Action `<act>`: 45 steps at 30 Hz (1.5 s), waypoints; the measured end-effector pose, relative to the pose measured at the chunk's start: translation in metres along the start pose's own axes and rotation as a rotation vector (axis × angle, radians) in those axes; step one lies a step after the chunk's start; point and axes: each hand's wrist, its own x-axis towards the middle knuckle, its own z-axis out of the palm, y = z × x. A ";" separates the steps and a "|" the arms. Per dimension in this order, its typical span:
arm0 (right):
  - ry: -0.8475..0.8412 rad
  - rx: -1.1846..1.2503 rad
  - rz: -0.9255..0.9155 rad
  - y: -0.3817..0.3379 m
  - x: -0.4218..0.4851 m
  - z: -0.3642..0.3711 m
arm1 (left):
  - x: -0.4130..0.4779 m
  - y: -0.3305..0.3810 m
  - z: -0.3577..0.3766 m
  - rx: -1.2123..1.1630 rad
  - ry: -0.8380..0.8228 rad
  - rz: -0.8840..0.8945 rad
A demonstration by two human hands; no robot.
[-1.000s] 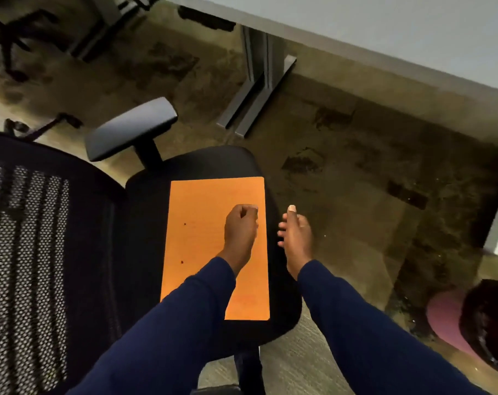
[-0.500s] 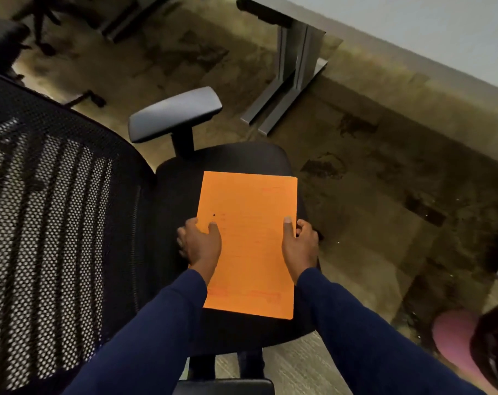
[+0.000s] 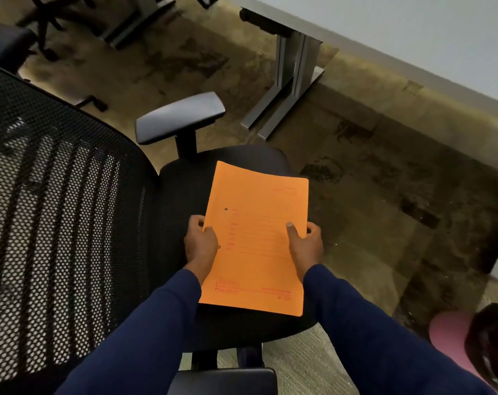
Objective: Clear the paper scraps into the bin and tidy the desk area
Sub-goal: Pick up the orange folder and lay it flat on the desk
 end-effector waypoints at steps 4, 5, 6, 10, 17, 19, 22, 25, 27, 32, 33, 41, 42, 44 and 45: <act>-0.045 0.075 0.023 -0.008 -0.006 -0.016 | -0.007 0.015 -0.013 -0.083 -0.013 0.077; -0.062 0.091 0.026 -0.010 -0.007 -0.020 | -0.008 0.019 -0.015 -0.106 -0.018 0.086; -0.082 0.111 0.032 -0.013 -0.009 -0.025 | -0.009 0.024 -0.018 -0.125 -0.020 0.091; -0.306 0.255 0.083 -0.026 -0.019 -0.044 | -0.017 0.041 -0.031 -0.194 -0.041 0.066; -0.346 0.311 -0.003 -0.057 -0.042 -0.056 | -0.030 0.056 -0.050 -0.268 -0.025 0.105; -0.308 0.295 -0.021 -0.064 -0.049 -0.056 | -0.034 0.059 -0.053 -0.260 -0.027 0.111; -0.246 0.269 -0.048 -0.073 -0.063 -0.063 | -0.043 0.072 -0.061 -0.254 -0.038 0.151; -0.178 0.244 -0.070 -0.084 -0.077 -0.073 | -0.054 0.090 -0.068 -0.227 -0.065 0.198; -0.143 0.244 -0.090 -0.093 -0.086 -0.080 | -0.059 0.102 -0.071 -0.216 -0.079 0.222; -0.059 0.296 -0.116 -0.119 -0.107 -0.103 | -0.078 0.142 -0.078 -0.198 -0.156 0.281; -0.040 0.305 -0.121 -0.126 -0.110 -0.110 | -0.082 0.152 -0.078 -0.189 -0.172 0.290; 0.058 0.377 -0.149 -0.164 -0.116 -0.174 | -0.122 0.219 -0.047 -0.078 -0.223 0.435; 0.067 0.386 -0.154 -0.167 -0.114 -0.185 | -0.128 0.228 -0.041 -0.072 -0.230 0.443; 0.086 0.402 -0.156 -0.174 -0.109 -0.210 | -0.143 0.246 -0.025 -0.051 -0.240 0.456; 0.092 0.407 -0.158 -0.178 -0.106 -0.221 | -0.148 0.254 -0.016 -0.047 -0.243 0.463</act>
